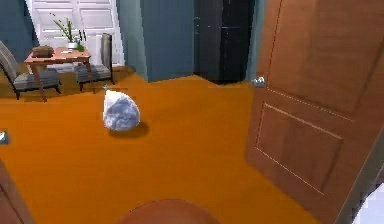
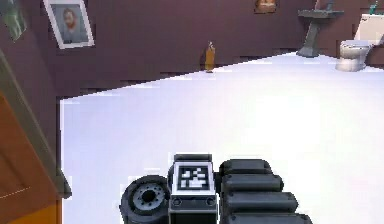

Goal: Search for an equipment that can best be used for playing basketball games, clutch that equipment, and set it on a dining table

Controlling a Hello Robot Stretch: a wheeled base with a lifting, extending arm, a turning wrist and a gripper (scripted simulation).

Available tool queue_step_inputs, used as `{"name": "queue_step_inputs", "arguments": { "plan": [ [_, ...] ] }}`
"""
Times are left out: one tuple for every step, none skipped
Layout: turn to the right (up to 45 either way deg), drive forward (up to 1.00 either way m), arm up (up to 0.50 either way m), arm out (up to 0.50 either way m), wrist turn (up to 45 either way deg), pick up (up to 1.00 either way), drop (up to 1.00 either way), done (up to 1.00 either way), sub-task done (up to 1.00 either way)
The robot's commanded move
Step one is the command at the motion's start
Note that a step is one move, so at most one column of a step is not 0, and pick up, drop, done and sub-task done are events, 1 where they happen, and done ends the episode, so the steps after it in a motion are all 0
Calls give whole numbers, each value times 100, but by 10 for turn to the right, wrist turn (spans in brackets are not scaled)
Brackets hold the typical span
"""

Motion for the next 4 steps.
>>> {"name": "queue_step_inputs", "arguments": {
  "plan": [
    [0,100,0,0,0,0,0,0,0],
    [-30,0,0,0,0,0,0,0,0],
    [0,65,0,0,0,0,0,0,0],
    [0,95,0,0,0,0,0,0,0]
  ]
}}
